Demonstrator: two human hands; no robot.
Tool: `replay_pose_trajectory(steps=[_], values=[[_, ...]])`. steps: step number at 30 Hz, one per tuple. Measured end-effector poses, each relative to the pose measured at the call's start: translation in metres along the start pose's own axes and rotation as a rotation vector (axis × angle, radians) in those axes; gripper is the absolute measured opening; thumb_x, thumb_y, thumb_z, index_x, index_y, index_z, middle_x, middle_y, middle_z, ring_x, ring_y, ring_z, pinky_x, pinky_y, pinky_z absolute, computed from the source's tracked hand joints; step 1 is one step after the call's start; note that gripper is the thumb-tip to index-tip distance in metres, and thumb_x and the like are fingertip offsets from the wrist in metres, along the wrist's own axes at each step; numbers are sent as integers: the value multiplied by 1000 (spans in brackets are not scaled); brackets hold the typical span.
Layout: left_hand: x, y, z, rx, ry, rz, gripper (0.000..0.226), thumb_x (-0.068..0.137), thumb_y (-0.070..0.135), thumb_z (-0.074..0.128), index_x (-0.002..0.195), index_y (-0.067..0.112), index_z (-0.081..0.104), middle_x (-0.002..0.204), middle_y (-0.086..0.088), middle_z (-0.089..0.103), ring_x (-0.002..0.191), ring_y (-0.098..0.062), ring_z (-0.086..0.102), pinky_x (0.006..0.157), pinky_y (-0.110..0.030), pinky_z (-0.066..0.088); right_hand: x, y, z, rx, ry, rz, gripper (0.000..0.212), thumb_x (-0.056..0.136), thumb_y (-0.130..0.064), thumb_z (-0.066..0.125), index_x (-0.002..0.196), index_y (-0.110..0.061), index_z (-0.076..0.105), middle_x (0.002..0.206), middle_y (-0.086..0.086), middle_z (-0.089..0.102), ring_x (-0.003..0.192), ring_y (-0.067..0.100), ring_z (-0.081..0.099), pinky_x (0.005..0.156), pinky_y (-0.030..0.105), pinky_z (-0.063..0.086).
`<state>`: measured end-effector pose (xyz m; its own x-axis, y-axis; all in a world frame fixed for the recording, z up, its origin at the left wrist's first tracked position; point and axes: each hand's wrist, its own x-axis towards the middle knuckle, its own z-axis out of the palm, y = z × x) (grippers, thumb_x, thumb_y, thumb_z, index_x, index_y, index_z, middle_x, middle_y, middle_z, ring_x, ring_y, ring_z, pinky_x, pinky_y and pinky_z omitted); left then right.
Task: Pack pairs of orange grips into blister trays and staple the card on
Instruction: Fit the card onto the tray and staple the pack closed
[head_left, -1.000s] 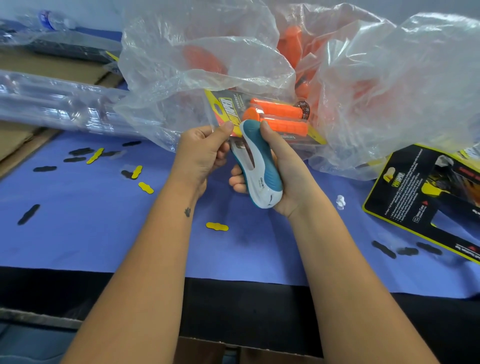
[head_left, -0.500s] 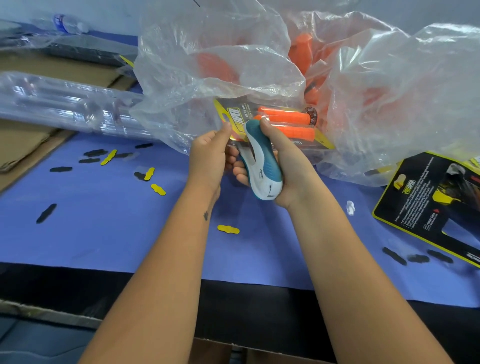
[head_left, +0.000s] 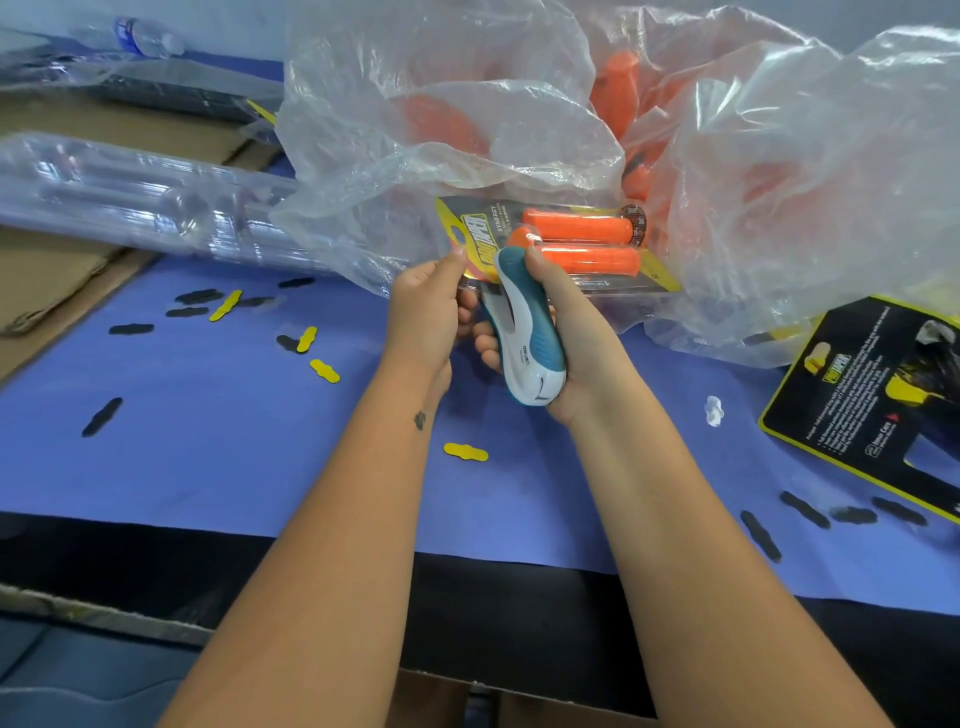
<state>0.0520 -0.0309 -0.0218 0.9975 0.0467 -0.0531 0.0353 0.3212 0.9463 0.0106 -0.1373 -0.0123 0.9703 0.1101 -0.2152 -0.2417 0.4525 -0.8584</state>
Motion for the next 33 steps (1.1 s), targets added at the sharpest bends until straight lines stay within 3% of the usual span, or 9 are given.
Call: replay_pose_trajectory(steps=[3,9,15,17,22,27,33], values=[[1,0,1,-2,6,-8,41,98,22,54,57,18,49,44,6,43,39,-6,33,42,-19,30,0,1,0,1,14,-5,51,96,-51,49,84,-6,68,77,12,62,58,22,55,51,25,50],[-1,-1,1,-50,10,-48,49,96,21,55,46,21,54,44,6,43,38,-7,33,41,-17,29,2,4,0,-51,70,-40,53,94,-50,52,103,1,64,89,19,60,62,26,55,54,29,49],[-2,0,2,26,48,-57,33,92,23,55,60,17,57,49,0,53,44,-15,45,46,-23,37,4,9,-1,-48,121,-98,50,93,-44,58,105,4,66,87,20,64,58,26,59,49,27,50],[-4,0,3,54,25,-65,33,91,32,60,63,16,55,53,-2,55,44,-16,49,43,-21,40,5,11,-3,-44,132,-106,48,91,-44,61,102,2,67,81,18,66,55,26,60,49,28,50],[-11,-1,9,141,-69,-120,47,76,55,74,57,20,49,44,4,44,33,-12,37,36,-16,30,9,15,-5,-66,153,-124,43,80,-48,69,84,-5,69,66,16,64,52,27,59,49,29,48],[-10,0,11,43,-96,-210,47,66,55,81,60,20,51,46,0,41,35,-14,34,37,-18,28,11,15,-6,-83,153,-104,48,79,-49,72,89,-2,69,72,19,65,57,29,60,52,31,49],[-11,0,15,-15,-56,-210,39,79,40,77,63,17,50,41,2,43,30,-12,35,34,-14,26,8,11,-5,-105,208,-75,42,86,-42,70,85,0,68,67,19,67,50,27,62,47,28,50]])
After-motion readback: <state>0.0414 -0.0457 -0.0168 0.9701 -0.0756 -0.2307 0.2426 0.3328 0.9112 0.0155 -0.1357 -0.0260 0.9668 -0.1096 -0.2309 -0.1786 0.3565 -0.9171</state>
